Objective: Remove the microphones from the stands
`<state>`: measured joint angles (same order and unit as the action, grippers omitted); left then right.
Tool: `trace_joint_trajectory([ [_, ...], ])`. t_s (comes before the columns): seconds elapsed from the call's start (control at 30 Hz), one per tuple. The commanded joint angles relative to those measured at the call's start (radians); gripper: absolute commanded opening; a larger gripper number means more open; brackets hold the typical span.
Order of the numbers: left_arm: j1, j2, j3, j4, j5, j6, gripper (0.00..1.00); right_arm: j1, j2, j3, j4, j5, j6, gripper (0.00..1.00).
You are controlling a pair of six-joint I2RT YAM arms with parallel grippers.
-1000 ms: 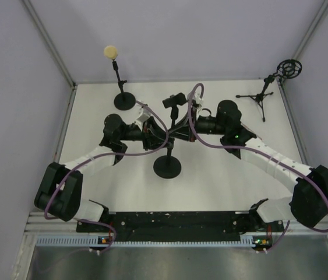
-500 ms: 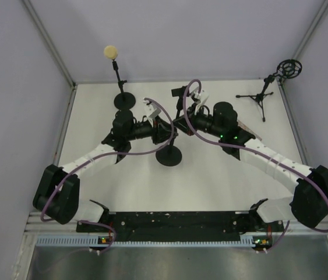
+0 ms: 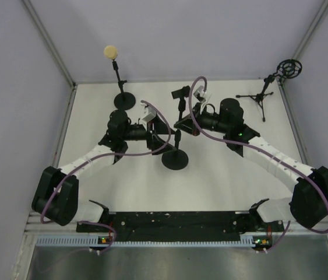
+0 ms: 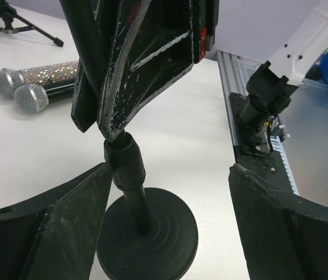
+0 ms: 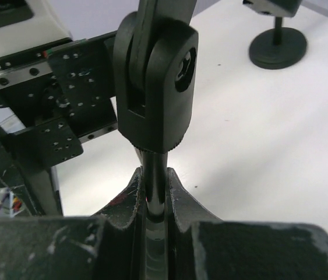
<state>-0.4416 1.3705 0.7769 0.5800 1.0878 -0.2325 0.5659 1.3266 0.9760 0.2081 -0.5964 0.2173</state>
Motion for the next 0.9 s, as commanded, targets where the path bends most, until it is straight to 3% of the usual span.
trace_joint_trajectory([
  [0.0,-0.008,-0.017,0.001,0.067,0.086,-0.005,0.91,0.012,-0.053,0.041,0.226,-0.264,0.161,0.0],
  [0.23,-0.009,-0.007,-0.002,0.047,0.118,0.009,0.98,0.005,-0.055,0.01,0.382,-0.368,0.298,0.0],
  [0.6,-0.052,0.015,-0.028,0.339,0.302,-0.243,0.99,0.006,-0.014,-0.019,0.367,-0.241,0.225,0.0],
  [0.73,-0.057,0.016,-0.021,0.301,0.33,-0.228,0.98,0.005,-0.027,-0.007,0.294,-0.168,0.121,0.0],
  [0.87,-0.055,-0.002,0.036,0.019,0.363,-0.058,0.94,0.002,-0.043,0.039,0.13,-0.096,-0.071,0.0],
])
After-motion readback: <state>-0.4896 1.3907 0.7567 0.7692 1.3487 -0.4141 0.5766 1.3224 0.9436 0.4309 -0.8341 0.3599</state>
